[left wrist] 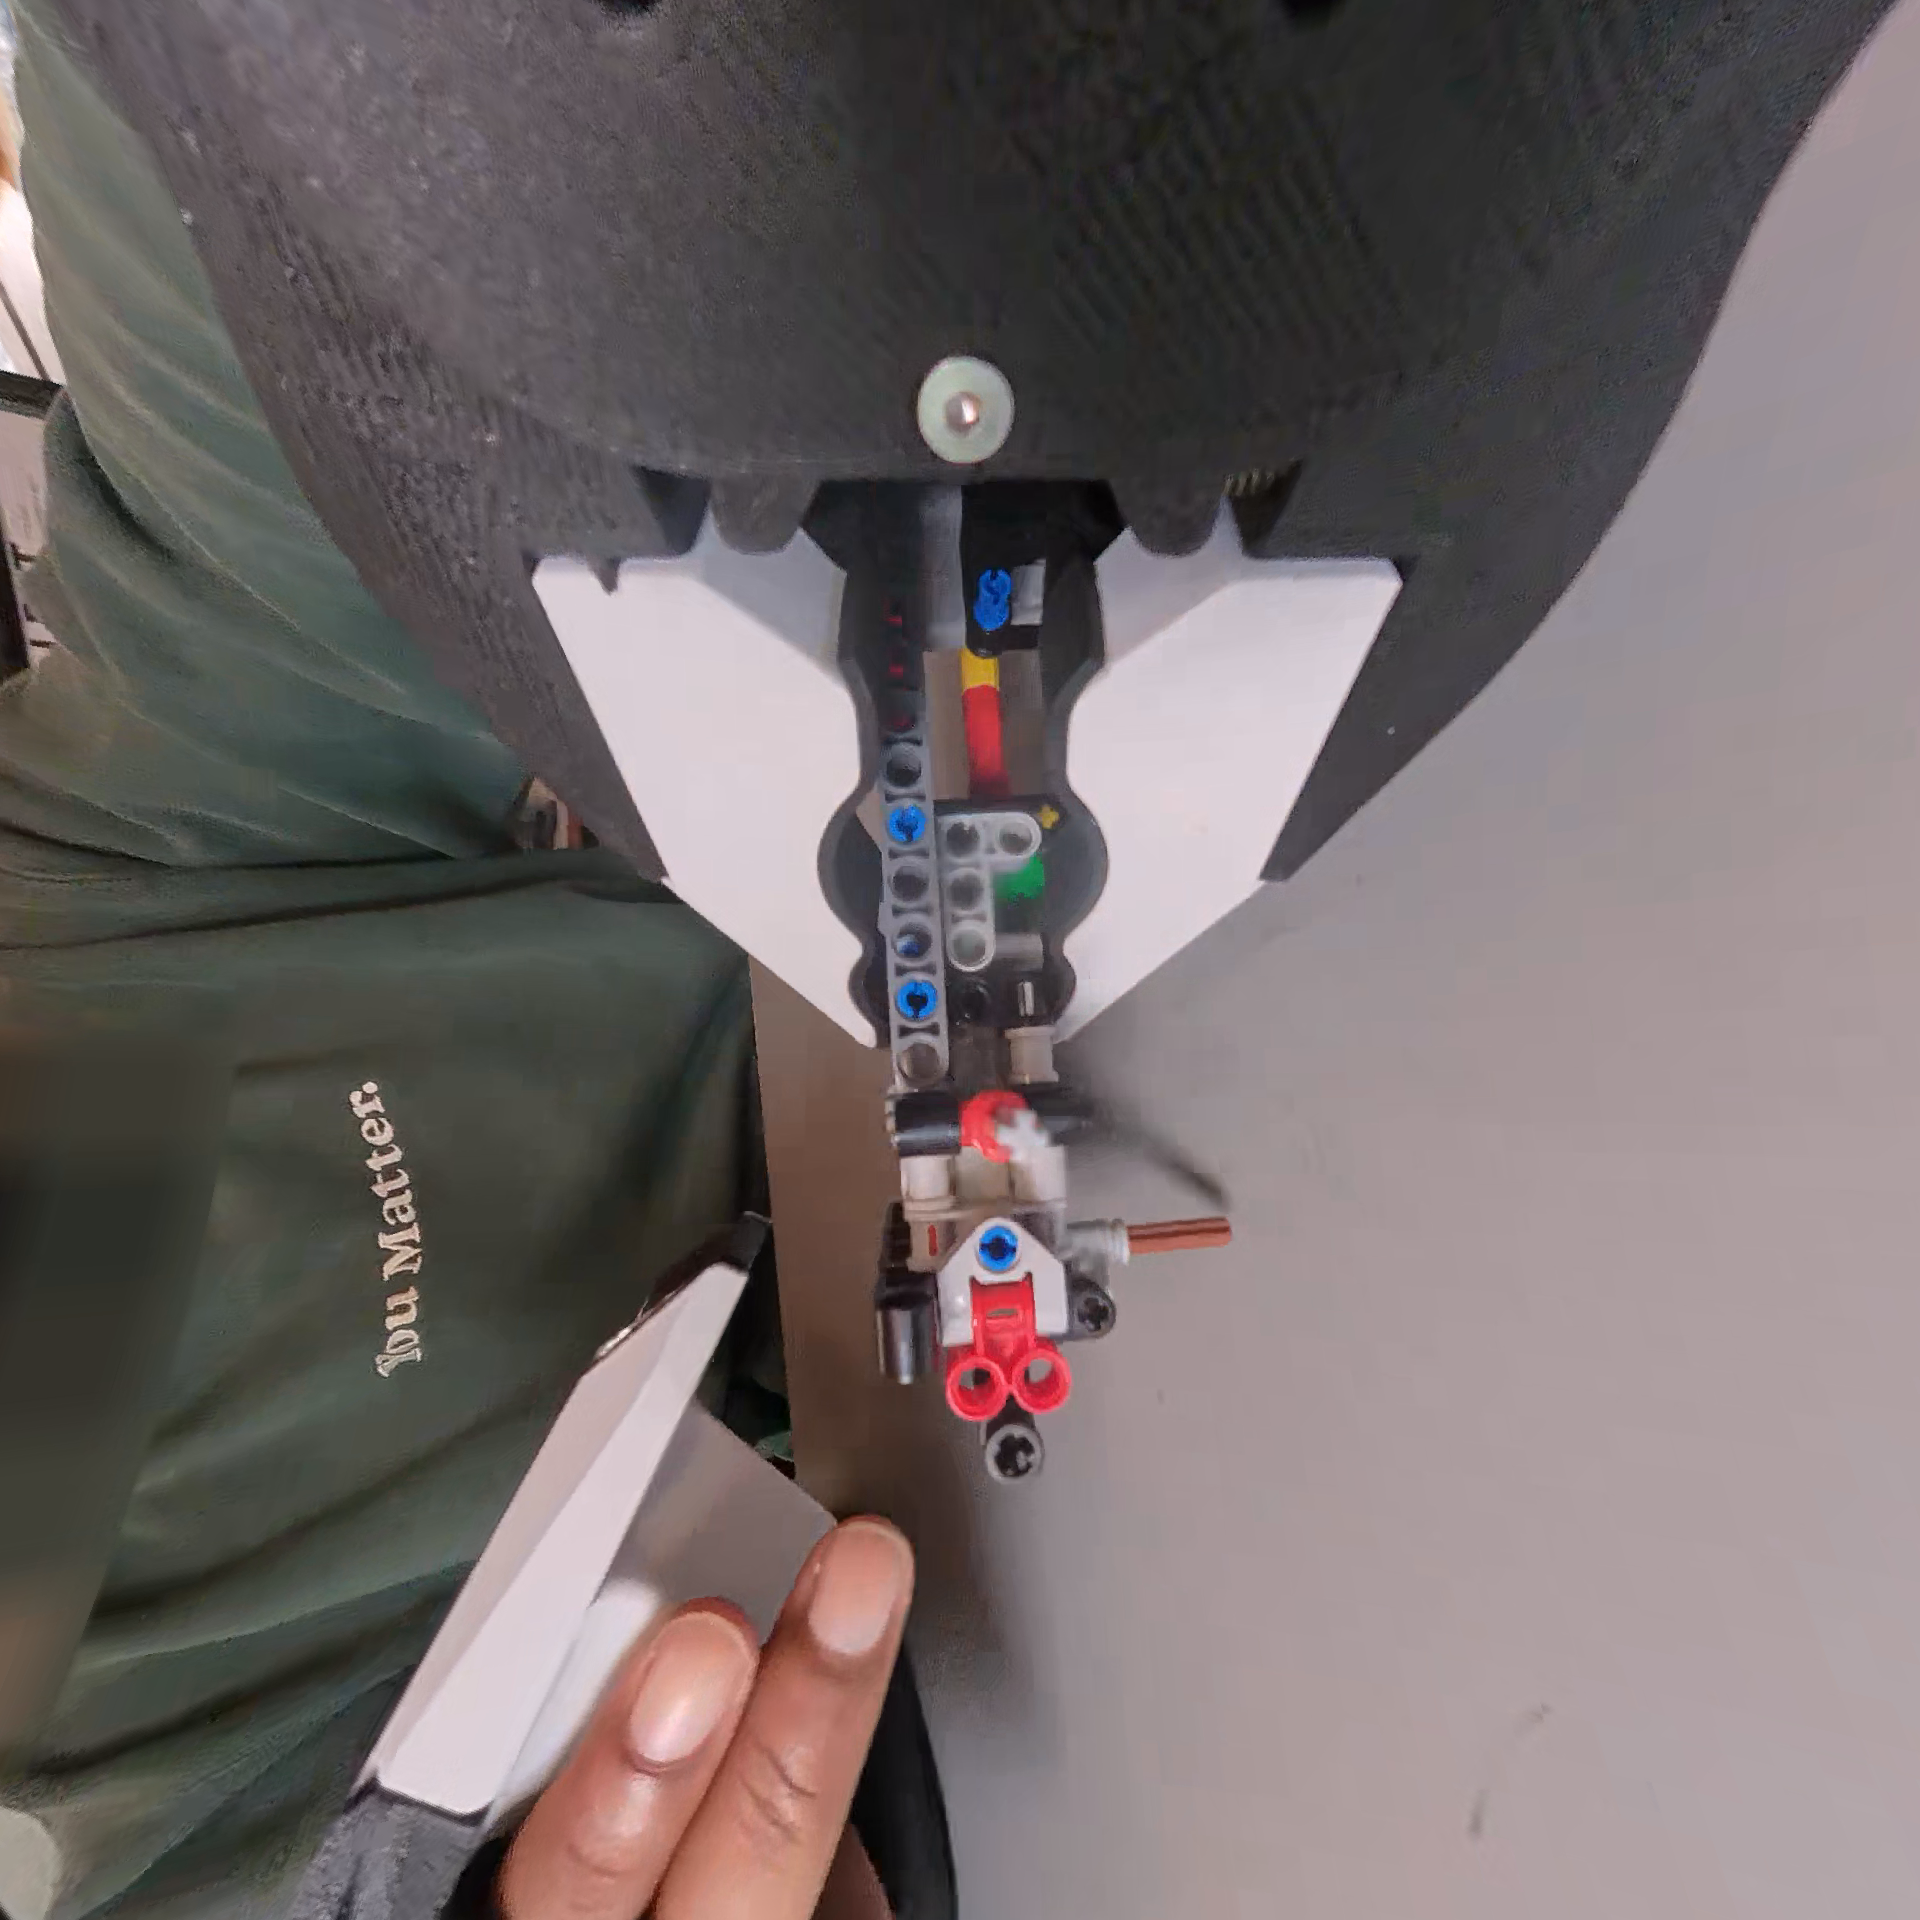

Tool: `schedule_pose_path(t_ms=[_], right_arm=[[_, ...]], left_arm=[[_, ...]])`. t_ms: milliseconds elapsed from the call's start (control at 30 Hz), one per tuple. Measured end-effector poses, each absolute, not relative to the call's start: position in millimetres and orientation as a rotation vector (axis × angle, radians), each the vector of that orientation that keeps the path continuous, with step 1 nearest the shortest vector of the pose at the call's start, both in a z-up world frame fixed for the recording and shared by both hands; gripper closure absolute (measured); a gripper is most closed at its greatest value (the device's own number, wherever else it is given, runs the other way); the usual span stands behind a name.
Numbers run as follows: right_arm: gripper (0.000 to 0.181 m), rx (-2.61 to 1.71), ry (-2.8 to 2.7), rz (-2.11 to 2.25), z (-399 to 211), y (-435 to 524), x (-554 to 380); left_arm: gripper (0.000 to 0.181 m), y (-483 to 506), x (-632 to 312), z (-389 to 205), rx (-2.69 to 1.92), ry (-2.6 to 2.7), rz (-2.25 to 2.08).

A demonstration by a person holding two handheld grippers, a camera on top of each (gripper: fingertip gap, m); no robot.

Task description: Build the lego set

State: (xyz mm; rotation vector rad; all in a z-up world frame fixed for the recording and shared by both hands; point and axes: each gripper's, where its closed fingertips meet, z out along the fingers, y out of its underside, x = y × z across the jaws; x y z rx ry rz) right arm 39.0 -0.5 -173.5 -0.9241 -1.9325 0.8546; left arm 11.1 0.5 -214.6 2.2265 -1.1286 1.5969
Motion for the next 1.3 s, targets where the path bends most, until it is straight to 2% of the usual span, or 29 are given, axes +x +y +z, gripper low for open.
schedule_pose_path(t_ms=[167, 267, 400, 433, 500, 533, 567, 600, 633, 700, 833, 1133, 1300], right_arm=[[0.147, -1.033, -1.895, 0.98, -191, 14, 38], [0.181, -1.041, -1.851, 0.945, -191, 24, 34], [0.181, -1.051, -1.83, 0.954, -190, 27, 33], [0.173, -1.045, -1.822, 0.95, -188, 28, 32], [0.145, -1.058, -1.822, 0.952, -187, 28, 31], [0.143, -1.064, -1.826, 0.949, -187, 29, 31], [0.156, -1.056, -1.824, 0.934, -188, 30, 32], [0.178, -1.039, -1.814, 0.914, -187, 32, 32], [0.181, -1.023, -1.808, 0.911, -185, 32, 33], [0.181, -1.04, -1.807, 0.921, -185, 33, 34], [0.154, -1.05, -1.787, 0.946, -181, 34, 35], [0.151, -1.221, -1.285, 1.458, -102, 72, 53], [0.152, -1.218, -1.25, 1.539, -88, 61, 52]], left_arm=[[0.156, 5, 13, -216, 2.174, -1.108, 1.639], [0.156, 6, 13, -216, 2.162, -1.102, 1.653], [0.156, 7, 12, -216, 2.167, -1.104, 1.655], [0.156, 8, 12, -216, 2.168, -1.104, 1.655], [0.156, 8, 12, -216, 2.172, -1.106, 1.651], [0.156, 8, 12, -216, 2.175, -1.108, 1.649], [0.156, 8, 12, -216, 2.178, -1.109, 1.647], [0.156, 8, 13, -216, 2.181, -1.111, 1.645], [0.156, 9, 13, -216, 2.182, -1.113, 1.642], [0.156, 8, 13, -216, 2.183, -1.115, 1.637], [0.156, 11, 13, -215, 2.226, -1.147, 1.602], [0.157, 7, 0, -167, 2.53, -1.501, 1.479], [0.157, -4, -8, -142, 2.675, -1.643, 1.343]])
